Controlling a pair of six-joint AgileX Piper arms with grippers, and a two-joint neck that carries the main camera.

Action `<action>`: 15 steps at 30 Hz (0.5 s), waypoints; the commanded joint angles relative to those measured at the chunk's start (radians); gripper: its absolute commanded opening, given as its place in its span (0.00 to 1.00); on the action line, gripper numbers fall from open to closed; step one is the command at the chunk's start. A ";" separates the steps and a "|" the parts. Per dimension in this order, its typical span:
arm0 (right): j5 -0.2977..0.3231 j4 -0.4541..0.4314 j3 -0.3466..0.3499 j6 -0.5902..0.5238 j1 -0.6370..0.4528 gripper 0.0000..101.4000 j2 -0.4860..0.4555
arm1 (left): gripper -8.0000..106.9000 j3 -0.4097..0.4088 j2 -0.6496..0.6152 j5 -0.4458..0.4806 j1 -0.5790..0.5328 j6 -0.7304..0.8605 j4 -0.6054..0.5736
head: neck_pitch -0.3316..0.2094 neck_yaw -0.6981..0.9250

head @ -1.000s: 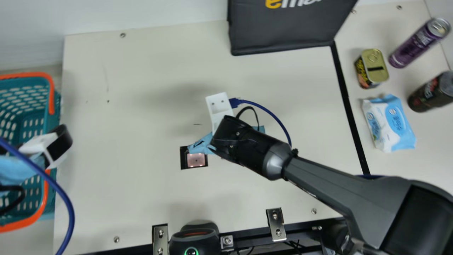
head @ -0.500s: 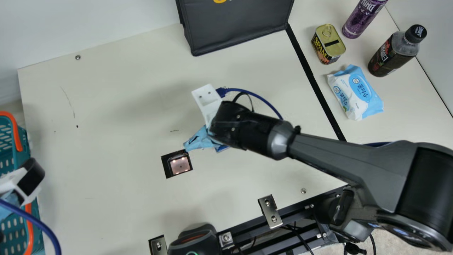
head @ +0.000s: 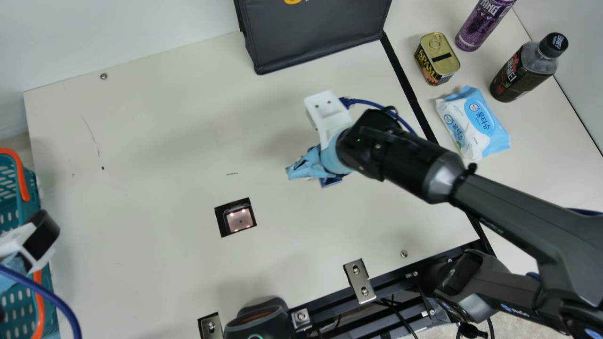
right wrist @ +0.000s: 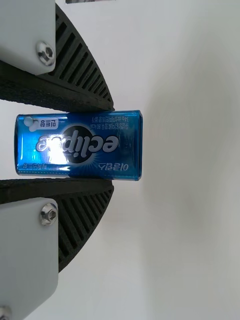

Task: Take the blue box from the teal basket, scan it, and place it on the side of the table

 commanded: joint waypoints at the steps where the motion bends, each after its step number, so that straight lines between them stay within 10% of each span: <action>1: 0.004 0.023 0.012 -0.048 -0.057 0.00 -0.029 | 0.85 0.000 0.000 0.000 0.000 0.000 0.000 | -0.029 -0.002; 15: 0.070 0.154 0.056 -0.322 -0.345 0.00 -0.190 | 0.85 0.000 0.000 0.000 0.000 0.000 0.000 | -0.029 -0.002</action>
